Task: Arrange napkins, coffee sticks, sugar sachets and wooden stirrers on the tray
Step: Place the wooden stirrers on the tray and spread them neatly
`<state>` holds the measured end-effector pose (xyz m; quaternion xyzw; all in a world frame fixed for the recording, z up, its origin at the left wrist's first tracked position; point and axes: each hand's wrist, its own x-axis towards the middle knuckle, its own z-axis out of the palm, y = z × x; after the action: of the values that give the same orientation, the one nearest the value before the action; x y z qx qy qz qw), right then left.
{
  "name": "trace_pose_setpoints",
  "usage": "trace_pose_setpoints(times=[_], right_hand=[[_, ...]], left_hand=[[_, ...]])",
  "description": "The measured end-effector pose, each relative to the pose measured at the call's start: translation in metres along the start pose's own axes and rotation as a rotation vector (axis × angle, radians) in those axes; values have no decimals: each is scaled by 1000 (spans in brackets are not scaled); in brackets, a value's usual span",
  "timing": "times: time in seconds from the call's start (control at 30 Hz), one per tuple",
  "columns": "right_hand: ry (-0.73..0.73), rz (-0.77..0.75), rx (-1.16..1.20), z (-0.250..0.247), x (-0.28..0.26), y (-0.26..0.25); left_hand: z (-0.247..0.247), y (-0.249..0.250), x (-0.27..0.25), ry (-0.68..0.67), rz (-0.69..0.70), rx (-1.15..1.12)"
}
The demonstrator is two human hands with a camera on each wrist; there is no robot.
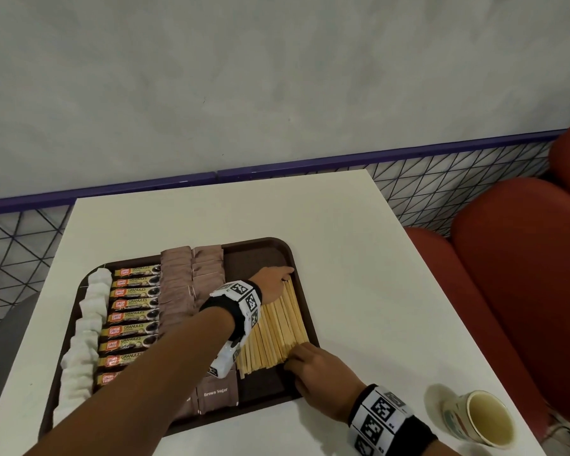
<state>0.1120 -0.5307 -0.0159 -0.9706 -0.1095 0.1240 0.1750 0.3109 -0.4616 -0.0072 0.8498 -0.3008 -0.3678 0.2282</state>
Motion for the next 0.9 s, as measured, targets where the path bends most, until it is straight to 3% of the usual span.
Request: trace_pose_setpoints(times=[0.13, 0.3, 0.43, 0.67, 0.9], right_hand=[[-7, 19, -73, -6, -1, -5], [8, 27, -80, -7, -4, -9], [-136, -91, -5, -9, 0, -24], [-101, -150, 7, 3, 24, -38], [-58, -188, -5, 6, 28, -39]], left_hand=[[-5, -3, -1, 55, 19, 37], [-19, -13, -5, 52, -53, 218], [-29, -26, -14, 99, -97, 358], [-38, -29, -26, -43, -143, 478], [-38, -26, -25, -17, -134, 452]])
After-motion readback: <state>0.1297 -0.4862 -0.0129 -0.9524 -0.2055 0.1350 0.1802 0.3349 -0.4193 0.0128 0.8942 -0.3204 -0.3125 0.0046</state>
